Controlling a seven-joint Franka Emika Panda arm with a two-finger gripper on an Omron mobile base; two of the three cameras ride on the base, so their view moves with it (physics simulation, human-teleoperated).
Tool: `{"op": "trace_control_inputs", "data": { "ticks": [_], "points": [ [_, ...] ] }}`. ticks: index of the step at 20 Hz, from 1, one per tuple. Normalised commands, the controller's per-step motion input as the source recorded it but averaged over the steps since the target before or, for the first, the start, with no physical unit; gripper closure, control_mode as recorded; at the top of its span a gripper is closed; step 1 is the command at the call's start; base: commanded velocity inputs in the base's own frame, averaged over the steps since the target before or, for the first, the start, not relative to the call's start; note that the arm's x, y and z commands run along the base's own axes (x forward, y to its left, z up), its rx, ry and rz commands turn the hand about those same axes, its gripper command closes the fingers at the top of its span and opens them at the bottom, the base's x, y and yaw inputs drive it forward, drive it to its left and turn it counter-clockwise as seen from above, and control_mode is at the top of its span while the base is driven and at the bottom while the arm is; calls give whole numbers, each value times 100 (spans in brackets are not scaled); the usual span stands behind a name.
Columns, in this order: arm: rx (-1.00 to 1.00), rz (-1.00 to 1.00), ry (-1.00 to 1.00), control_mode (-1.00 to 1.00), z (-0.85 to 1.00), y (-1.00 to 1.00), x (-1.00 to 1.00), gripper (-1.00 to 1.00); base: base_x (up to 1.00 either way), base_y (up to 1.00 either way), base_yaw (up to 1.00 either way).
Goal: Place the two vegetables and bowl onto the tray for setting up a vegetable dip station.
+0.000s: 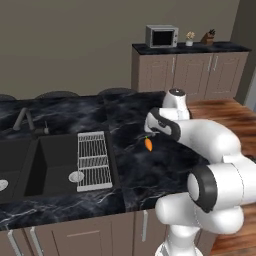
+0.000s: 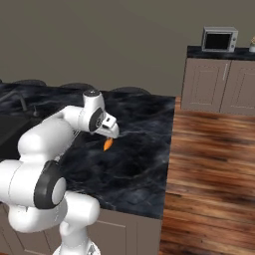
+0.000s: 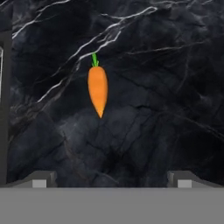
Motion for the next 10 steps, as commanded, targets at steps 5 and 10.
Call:
{"op": "trace_control_inputs", "data": {
  "ticks": [5,10],
  "points": [
    [0,10,7,-100,-28,0,44,-100,0,0,0],
    [-3,2,8,-100,-26,2,44,-100,0,0,0]
  ]
}}
